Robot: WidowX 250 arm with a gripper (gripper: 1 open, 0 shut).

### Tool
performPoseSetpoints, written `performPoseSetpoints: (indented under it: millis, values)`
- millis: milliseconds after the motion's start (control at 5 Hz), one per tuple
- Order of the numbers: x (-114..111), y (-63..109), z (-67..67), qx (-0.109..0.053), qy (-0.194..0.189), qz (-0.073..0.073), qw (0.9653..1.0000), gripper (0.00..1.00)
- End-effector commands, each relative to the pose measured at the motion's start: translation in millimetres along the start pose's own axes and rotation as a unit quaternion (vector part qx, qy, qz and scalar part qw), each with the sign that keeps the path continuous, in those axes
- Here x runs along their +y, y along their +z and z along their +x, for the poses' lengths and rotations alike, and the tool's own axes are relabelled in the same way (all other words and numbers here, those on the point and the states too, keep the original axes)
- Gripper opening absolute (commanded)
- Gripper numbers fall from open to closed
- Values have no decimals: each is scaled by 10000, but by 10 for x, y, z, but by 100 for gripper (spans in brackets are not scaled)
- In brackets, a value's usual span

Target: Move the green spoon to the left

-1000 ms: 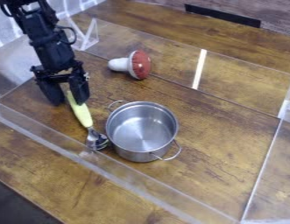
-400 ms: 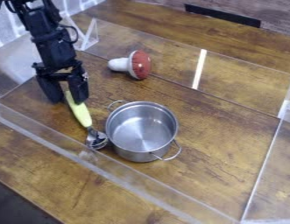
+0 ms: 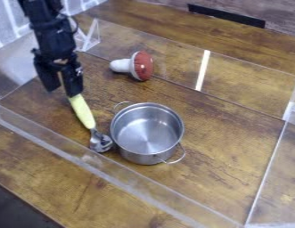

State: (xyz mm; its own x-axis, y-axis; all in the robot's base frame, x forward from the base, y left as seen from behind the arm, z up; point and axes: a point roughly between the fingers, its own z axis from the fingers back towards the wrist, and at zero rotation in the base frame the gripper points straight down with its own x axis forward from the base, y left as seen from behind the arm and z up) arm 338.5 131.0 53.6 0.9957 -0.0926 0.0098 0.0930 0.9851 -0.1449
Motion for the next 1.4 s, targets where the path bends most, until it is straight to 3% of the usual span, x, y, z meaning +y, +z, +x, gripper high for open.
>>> performPoseSetpoints:
  millis: [0,200,400,600,800,1200]
  values:
    - [-210,539,287,-582,-438,461,9963,100]
    - [-221,680,404,-768,-475,549,9944,100]
    - [-172,877,456,-988,-266,663,9925,100]
    - [-247,1051,391,-1148,64,784,9903,100]
    - [-334,1054,293,-1169,301,803,9894,100]
    - [-340,718,335,-1103,848,819,9869,100]
